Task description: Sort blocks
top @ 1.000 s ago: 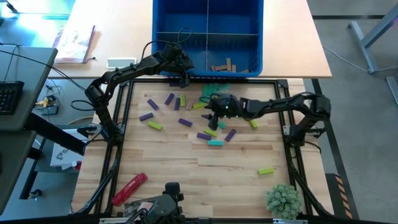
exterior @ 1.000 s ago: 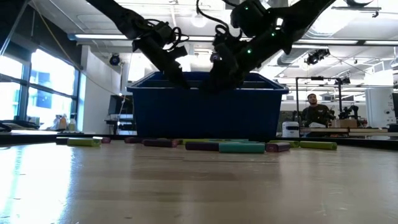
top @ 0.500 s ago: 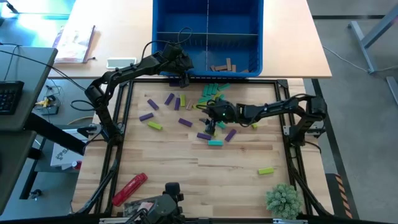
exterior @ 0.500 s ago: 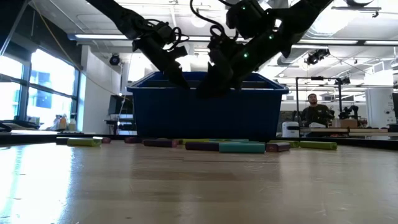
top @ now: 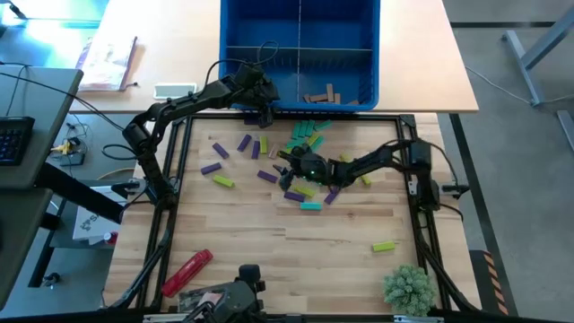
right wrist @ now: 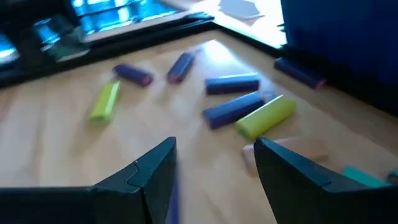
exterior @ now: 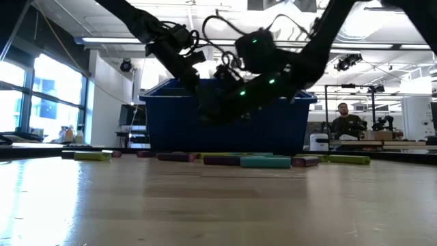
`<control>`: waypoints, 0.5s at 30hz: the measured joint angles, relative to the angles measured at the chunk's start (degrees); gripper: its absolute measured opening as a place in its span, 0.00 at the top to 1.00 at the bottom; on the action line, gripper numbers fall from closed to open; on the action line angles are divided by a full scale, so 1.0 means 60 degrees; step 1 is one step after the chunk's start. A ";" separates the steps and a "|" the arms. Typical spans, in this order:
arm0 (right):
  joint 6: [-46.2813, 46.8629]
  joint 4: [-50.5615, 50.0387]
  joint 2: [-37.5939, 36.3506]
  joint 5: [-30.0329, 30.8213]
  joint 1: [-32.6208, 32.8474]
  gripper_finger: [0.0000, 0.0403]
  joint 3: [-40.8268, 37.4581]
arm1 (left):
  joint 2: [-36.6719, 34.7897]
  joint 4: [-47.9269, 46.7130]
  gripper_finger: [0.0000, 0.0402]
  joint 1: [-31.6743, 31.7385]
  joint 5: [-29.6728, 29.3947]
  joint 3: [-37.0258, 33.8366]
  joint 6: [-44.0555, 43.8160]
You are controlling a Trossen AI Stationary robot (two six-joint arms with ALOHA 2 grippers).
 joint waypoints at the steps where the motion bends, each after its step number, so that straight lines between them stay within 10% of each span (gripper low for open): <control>1: 0.0040 0.0000 0.0191 0.0208 0.0000 0.50 0.0206 | 0.0000 0.0026 0.55 0.0000 0.0000 0.0000 0.0008; 15: -0.0164 -0.2416 0.1841 0.1996 -0.0076 0.50 0.2627 | 0.0000 0.0011 0.55 0.0000 -0.0157 0.0000 0.0391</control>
